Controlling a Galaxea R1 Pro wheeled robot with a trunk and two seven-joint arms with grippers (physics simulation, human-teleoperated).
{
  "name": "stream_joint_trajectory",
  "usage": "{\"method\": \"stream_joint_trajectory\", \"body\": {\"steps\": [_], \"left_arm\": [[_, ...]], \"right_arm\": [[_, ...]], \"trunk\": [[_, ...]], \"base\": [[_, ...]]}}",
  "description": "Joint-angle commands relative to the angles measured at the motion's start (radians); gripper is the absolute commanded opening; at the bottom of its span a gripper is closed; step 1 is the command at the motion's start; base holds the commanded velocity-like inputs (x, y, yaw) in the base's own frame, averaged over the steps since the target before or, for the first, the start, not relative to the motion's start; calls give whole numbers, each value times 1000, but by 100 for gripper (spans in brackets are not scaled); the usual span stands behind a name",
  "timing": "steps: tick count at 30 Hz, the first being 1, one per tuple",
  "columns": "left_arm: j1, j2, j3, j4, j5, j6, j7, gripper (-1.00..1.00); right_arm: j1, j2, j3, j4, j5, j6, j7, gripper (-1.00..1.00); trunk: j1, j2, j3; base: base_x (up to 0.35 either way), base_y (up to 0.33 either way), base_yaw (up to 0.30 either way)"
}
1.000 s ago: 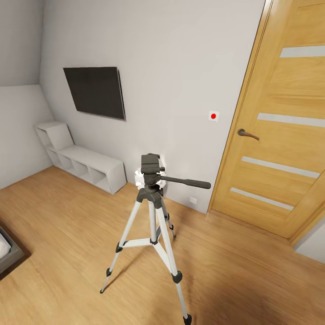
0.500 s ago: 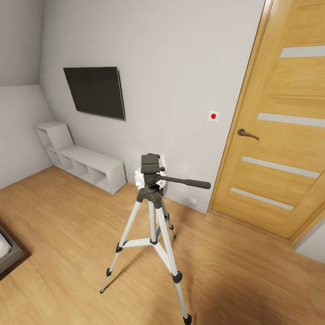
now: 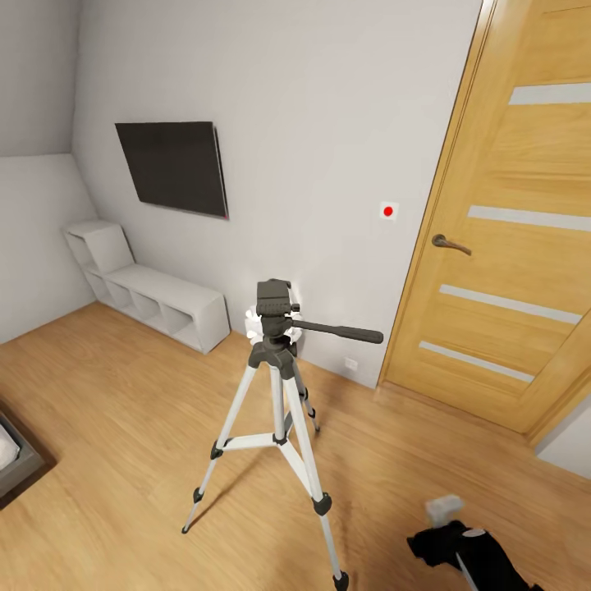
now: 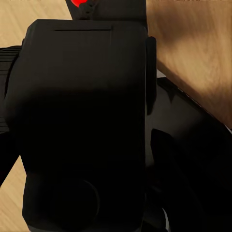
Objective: Attach the digital camera to the camera tripod in the bedroom.
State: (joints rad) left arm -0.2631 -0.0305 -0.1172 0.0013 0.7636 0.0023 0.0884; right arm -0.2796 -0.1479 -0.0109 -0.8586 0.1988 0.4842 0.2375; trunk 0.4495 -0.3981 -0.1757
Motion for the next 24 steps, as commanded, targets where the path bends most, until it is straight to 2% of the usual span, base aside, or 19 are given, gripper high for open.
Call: {"method": "stream_joint_trajectory", "body": {"steps": [1, 8, 14, 15, 16, 19, 24], "left_arm": [[-1, 0, -8, 0, 5, 1, 4, -100], [-1, 0, -9, -1, 4, -1, 4, -100], [-1, -1, -9, -1, 3, -1, 4, -100], [-1, -1, -9, -1, 3, -1, 4, -100], [-1, -1, -9, -1, 3, -1, 4, -100], [-1, -1, -9, -1, 3, -1, 4, -100], [-1, -1, -9, -1, 3, -1, 4, -100]], "right_arm": [[-6, 0, -2, -30, 2, 28, 24, 100], [-96, 1, -3, -203, -64, 182, 140, 100], [-135, 1, -3, -334, -83, 283, 180, 100], [-144, 2, -2, -419, -87, 319, 188, 100], [-145, 2, -1, -439, -88, 326, 190, 100], [-148, 6, 10, -498, -90, 353, 207, 100], [-149, 33, 70, -533, -89, 370, 281, 100]], "trunk": [[1, -2, -2], [1, -2, -2], [1, -2, -2], [1, -2, -2], [1, -2, -2], [1, -2, -2], [1, -2, -2]], "base": [[0, 0, 0], [0, 0, 0], [0, 0, 0], [0, 0, 0], [0, 0, 0], [0, 0, 0], [0, 0, 0]]}}
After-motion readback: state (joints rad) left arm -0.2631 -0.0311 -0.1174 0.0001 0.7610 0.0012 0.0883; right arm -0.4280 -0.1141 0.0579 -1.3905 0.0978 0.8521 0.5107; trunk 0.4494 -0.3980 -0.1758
